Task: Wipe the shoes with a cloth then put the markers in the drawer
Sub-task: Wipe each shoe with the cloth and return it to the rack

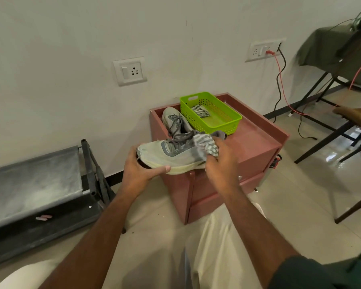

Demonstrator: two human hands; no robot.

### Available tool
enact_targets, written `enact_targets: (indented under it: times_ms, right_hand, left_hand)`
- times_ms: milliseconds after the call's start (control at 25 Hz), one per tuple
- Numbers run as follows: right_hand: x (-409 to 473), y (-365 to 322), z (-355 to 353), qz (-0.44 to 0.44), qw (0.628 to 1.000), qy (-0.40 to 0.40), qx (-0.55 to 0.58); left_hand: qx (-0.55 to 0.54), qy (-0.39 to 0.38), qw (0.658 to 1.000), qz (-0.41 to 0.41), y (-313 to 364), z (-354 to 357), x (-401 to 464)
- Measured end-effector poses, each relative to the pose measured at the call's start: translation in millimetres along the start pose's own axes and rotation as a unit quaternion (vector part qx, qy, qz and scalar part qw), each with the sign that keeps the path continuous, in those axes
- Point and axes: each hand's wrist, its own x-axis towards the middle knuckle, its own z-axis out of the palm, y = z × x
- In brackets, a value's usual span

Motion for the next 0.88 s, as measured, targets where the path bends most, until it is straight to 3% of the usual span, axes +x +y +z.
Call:
enact_targets:
  times_ms: [80,200,280,360,440,480,520,600,760,840,880]
  right_hand:
    - [-5,1,2,-0.042,0.991,0.023,-0.126]
    - [-22,-6,33,-0.115,0.971,-0.137,-0.161]
    - [-25,-13,43,-0.078,0.977,-0.194,-0.044]
    - [-15,-17,37,0.079,0.953,-0.206,0.206]
    - [-6,-14,24,0.134,0.924,-0.108,0.341]
    - [1,-10,19,0.127,0.932,-0.049,0.336]
    - [7,-5,14,0.091,0.961,0.009,0.262]
    - [6,9,13,-0.012,0.998,0.056,0.041]
    - [-22,6,48,-0.130,0.987,-0.039,-0.088]
    - [-35,-1,64,-0.191,0.975,-0.105,-0.038]
    - [-36,-7,64,-0.176,0.972,-0.147,0.054]
  left_hand:
    - [-0.019,0.019,1.000,-0.010,0,4,-1]
    - [-0.017,0.029,0.999,-0.010,3,8,0]
    - [-0.014,0.026,1.000,-0.001,4,10,-1]
    - [-0.023,0.024,0.999,-0.009,4,9,-2]
    - [-0.035,0.030,0.999,-0.025,2,9,-2]
    - [-0.049,0.036,0.997,-0.038,1,9,0]
    - [-0.063,0.046,0.995,-0.055,0,9,2]
    - [-0.106,0.074,0.988,-0.089,0,12,4]
    - [-0.187,0.128,0.961,-0.160,3,27,4]
    - [-0.204,0.143,0.952,-0.179,4,30,3]
    - [-0.207,0.145,0.949,-0.190,4,30,3]
